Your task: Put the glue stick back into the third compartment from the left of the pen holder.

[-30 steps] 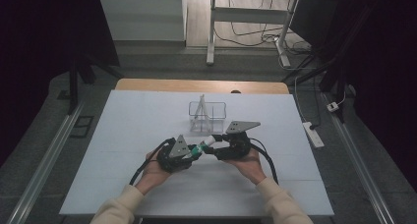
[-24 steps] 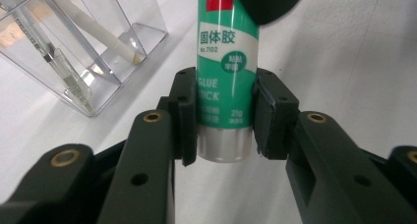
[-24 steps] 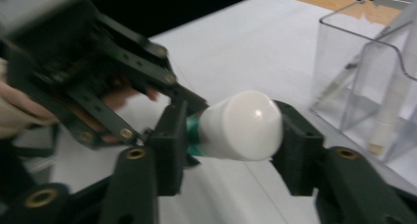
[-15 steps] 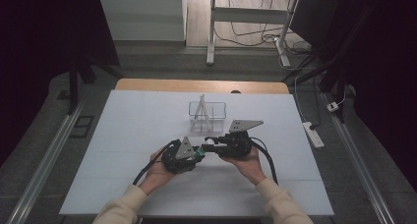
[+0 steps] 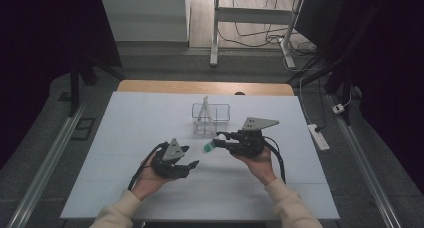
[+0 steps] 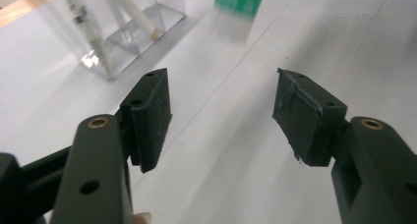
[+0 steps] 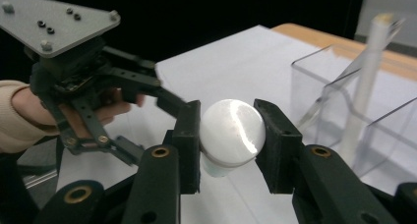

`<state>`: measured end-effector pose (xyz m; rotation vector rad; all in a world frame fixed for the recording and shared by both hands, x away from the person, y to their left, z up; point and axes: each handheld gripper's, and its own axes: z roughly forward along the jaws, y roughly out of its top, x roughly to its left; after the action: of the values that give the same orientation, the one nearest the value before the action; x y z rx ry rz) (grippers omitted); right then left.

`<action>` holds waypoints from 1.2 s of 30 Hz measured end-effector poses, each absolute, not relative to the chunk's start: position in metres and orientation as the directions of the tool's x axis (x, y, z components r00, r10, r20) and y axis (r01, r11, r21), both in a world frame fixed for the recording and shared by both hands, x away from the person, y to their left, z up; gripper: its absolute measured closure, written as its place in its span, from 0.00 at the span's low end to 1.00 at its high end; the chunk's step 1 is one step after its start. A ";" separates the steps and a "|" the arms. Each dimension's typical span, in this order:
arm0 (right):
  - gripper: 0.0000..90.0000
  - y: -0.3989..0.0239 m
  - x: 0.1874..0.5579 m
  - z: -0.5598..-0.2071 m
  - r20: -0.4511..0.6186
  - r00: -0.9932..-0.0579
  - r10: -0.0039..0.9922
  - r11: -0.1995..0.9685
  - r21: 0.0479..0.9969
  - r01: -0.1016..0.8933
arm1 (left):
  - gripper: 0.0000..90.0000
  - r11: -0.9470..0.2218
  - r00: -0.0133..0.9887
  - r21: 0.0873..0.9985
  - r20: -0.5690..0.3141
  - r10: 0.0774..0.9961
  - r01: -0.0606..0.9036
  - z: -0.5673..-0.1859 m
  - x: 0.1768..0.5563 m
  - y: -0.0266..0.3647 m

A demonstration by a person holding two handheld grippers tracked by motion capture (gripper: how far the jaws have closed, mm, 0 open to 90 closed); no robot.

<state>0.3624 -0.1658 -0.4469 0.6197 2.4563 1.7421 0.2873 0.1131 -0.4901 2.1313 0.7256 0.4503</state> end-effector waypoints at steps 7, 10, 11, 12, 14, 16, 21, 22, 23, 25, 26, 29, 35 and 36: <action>0.72 -0.178 0.367 -0.426 0.135 -0.908 0.397 0.249 0.936 0.248 | 0.43 -0.460 0.735 0.802 0.039 0.677 0.381 -0.489 0.272 0.150; 0.71 -0.183 0.372 -0.418 0.132 -0.901 0.414 0.222 0.945 0.241 | 0.42 -0.442 0.714 0.799 0.023 0.700 0.408 -0.492 0.266 0.167; 0.72 -0.185 0.374 -0.414 0.126 -0.897 0.424 0.216 0.947 0.236 | 0.42 -0.439 0.710 0.799 0.020 0.704 0.412 -0.493 0.265 0.171; 0.72 -0.186 0.376 -0.412 0.123 -0.895 0.428 0.216 0.948 0.233 | 0.42 -0.435 0.706 0.797 0.016 0.708 0.418 -0.494 0.263 0.175; 0.72 -0.189 0.379 -0.407 0.116 -0.890 0.441 0.212 0.950 0.229 | 0.41 -0.426 0.696 0.796 0.009 0.718 0.429 -0.496 0.260 0.184; 0.71 -0.191 0.383 -0.402 0.108 -0.881 0.460 0.210 0.951 0.226 | 0.41 -0.418 0.685 0.794 0.002 0.728 0.442 -0.499 0.257 0.193; 0.71 -0.195 0.392 -0.393 0.102 -0.861 0.498 0.203 0.952 0.230 | 0.41 -0.400 0.666 0.792 -0.011 0.745 0.461 -0.502 0.254 0.206; 0.71 -0.195 0.395 -0.392 0.100 -0.856 0.506 0.201 0.952 0.230 | 0.41 -0.397 0.665 0.792 -0.014 0.747 0.463 -0.503 0.254 0.207; 0.71 -0.196 0.397 -0.391 0.100 -0.851 0.516 0.199 0.952 0.233 | 0.40 -0.397 0.664 0.792 -0.015 0.748 0.465 -0.503 0.254 0.209; 0.71 -0.196 0.401 -0.389 0.103 -0.841 0.530 0.195 0.951 0.239 | 0.40 -0.393 0.661 0.792 -0.018 0.750 0.468 -0.504 0.254 0.212; 0.71 -0.196 0.404 -0.389 0.100 -0.837 0.538 0.198 0.950 0.241 | 0.40 -0.393 0.661 0.791 -0.019 0.750 0.469 -0.504 0.254 0.213; 0.71 -0.194 0.412 -0.388 0.100 -0.825 0.556 0.207 0.945 0.254 | 0.39 -0.393 0.659 0.787 -0.023 0.752 0.476 -0.505 0.254 0.215; 0.71 -0.185 0.430 -0.393 0.085 -0.799 0.596 0.250 0.925 0.285 | 0.39 -0.391 0.657 0.785 -0.026 0.754 0.480 -0.507 0.255 0.217; 0.71 -0.183 0.433 -0.395 0.083 -0.794 0.602 0.259 0.921 0.292 | 0.39 -0.391 0.656 0.785 -0.025 0.754 0.480 -0.507 0.255 0.217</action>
<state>0.4329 -0.1828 -0.3949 0.8255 2.2489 1.5485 0.2554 0.2174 -0.5066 2.0636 0.9555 0.4316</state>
